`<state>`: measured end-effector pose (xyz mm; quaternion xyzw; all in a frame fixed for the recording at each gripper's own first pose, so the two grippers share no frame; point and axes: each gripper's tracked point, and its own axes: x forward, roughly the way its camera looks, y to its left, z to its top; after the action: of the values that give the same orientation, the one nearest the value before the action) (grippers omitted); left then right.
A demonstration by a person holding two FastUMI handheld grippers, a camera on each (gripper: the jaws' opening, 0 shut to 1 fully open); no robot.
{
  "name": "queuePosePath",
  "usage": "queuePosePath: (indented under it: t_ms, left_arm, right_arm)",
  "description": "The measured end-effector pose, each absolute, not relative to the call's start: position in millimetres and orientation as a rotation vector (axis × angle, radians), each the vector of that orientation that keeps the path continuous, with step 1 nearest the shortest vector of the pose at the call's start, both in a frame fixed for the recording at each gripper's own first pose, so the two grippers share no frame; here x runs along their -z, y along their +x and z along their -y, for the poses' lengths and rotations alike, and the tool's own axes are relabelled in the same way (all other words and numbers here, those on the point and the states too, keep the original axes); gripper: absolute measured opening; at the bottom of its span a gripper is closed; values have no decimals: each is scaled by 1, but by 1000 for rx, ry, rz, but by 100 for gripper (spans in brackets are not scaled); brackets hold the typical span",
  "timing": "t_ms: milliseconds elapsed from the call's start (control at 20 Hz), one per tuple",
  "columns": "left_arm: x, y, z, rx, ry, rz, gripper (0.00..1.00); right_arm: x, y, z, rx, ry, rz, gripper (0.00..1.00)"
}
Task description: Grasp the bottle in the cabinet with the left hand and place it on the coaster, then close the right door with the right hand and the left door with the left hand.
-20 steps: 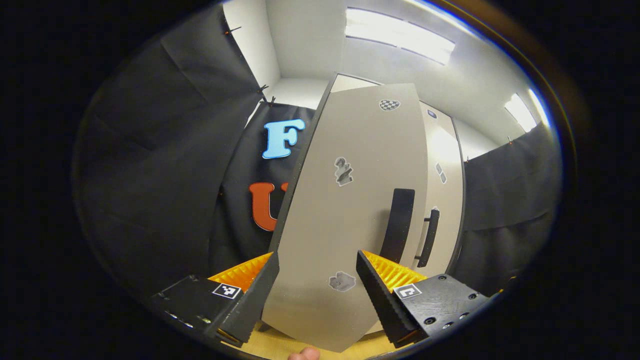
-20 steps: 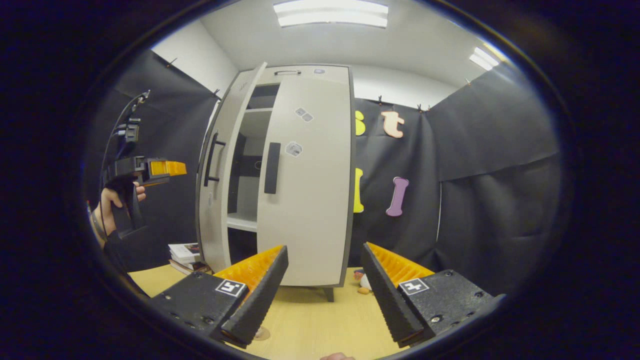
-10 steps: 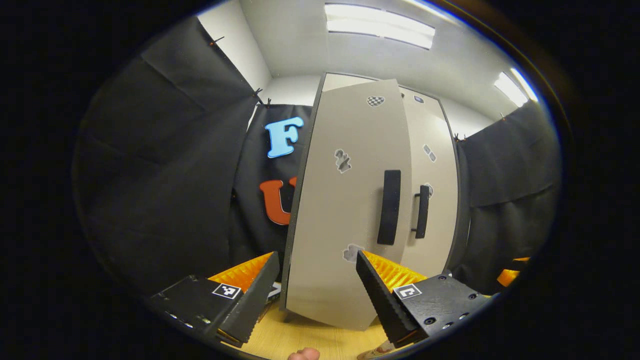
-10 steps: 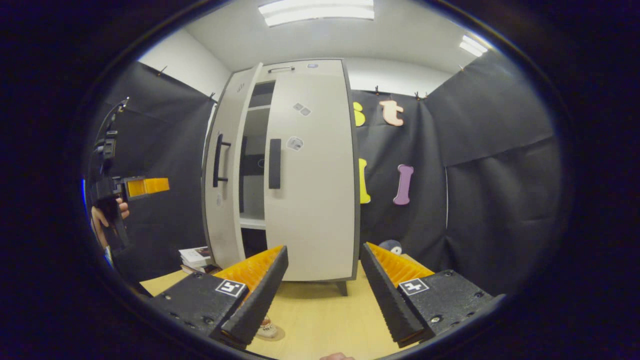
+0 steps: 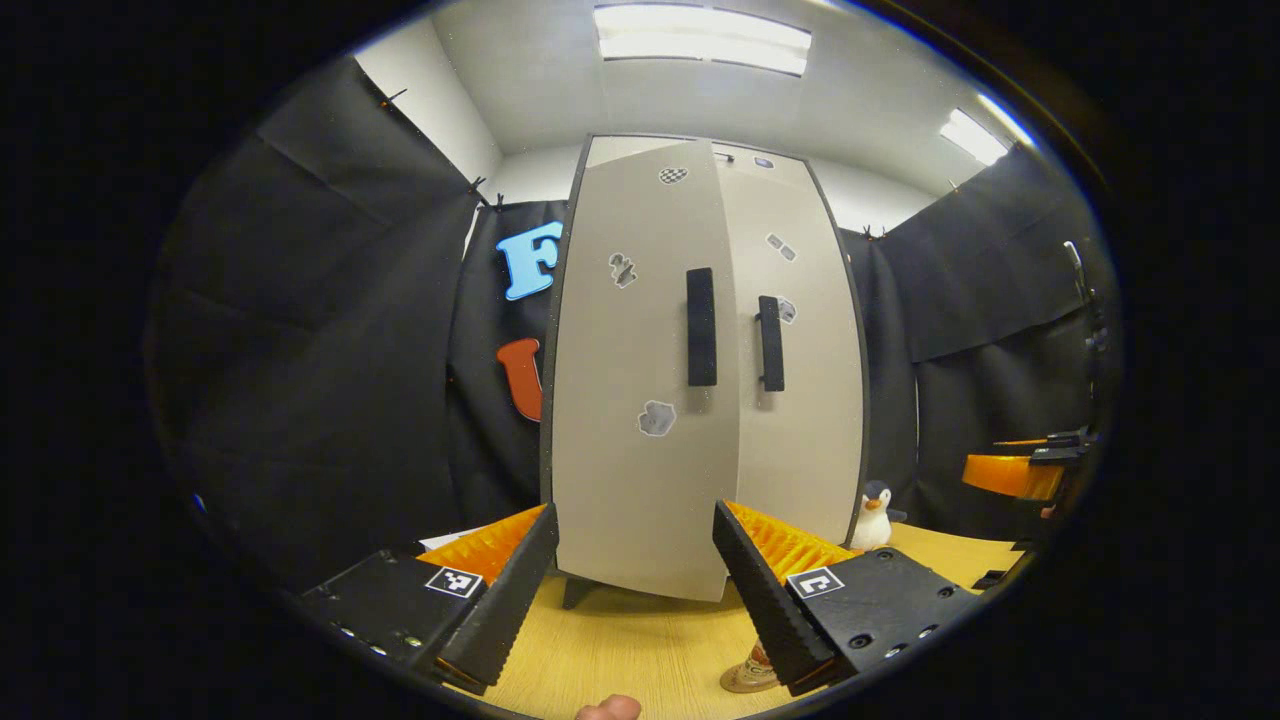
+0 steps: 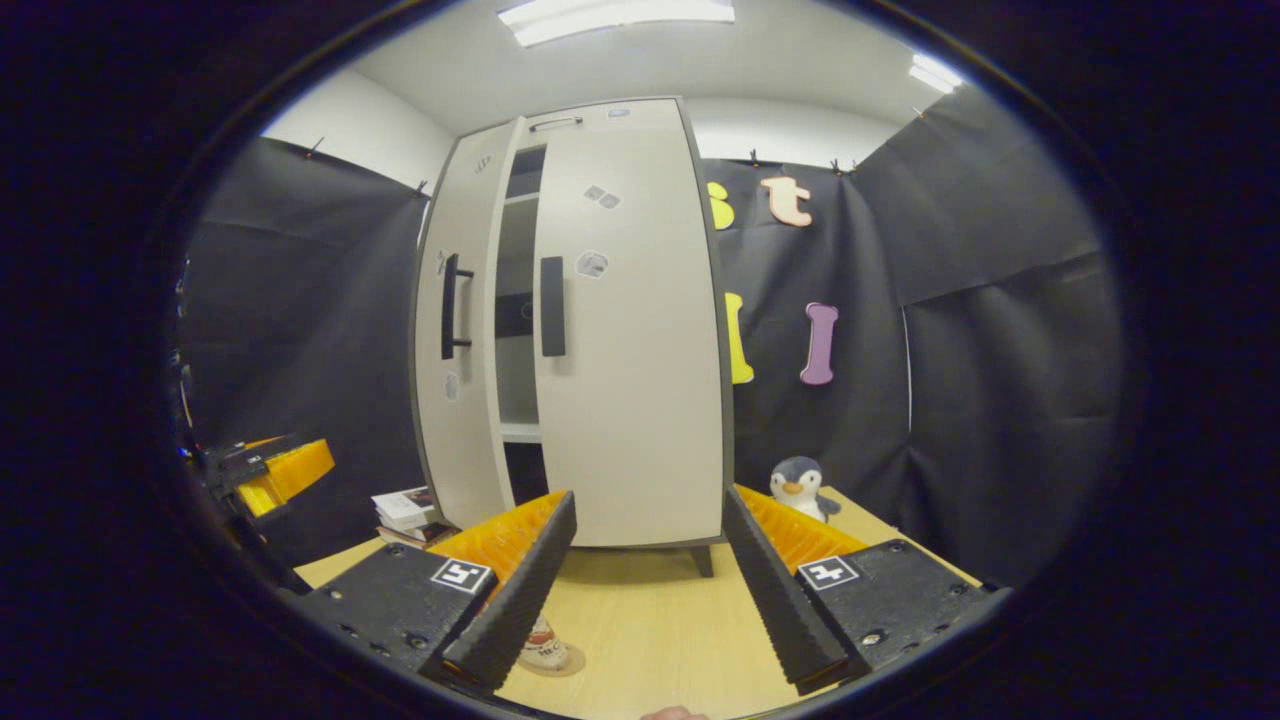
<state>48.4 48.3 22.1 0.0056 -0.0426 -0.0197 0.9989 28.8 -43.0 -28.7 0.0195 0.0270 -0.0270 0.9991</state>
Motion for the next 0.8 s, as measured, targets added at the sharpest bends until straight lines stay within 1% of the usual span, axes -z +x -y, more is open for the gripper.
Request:
queuePosePath:
  t_ms: [50,150,200,250,300,350,400,450,500,650,700,800]
  left_arm:
    - [-22,48,-46,44,12,92,94]
    - [-26,49,-36,64,-3,115,95]
    - [-27,50,-33,74,-6,119,99]
    - [-27,52,-33,76,-7,122,95]
    - [-28,53,-33,76,-9,127,94]
    - [-29,52,-33,74,-13,129,95]
    - [-28,52,-33,73,-19,127,99]
    - [-26,53,-34,74,-25,124,99]
    - [-24,54,-35,75,-31,116,99]
    - [-22,55,-40,66,-32,105,99]
    - [-23,55,-41,63,-30,107,95]
    - [-21,56,-42,72,-34,110,95]
  right_arm:
    - [28,29,43,53,35,-54,97]
    - [27,30,37,32,50,-55,97]
    - [27,30,34,22,61,-57,94]
    - [25,29,32,16,65,-53,96]
    - [23,28,31,17,60,-46,96]
    - [22,27,32,21,52,-43,96]
    - [22,27,31,23,45,-46,96]
    - [24,27,30,22,41,-48,96]
    - [24,27,29,19,42,-49,94]
    - [25,28,26,16,57,-49,94]
    - [24,29,26,17,60,-49,94]
    - [26,30,24,13,62,-55,94]
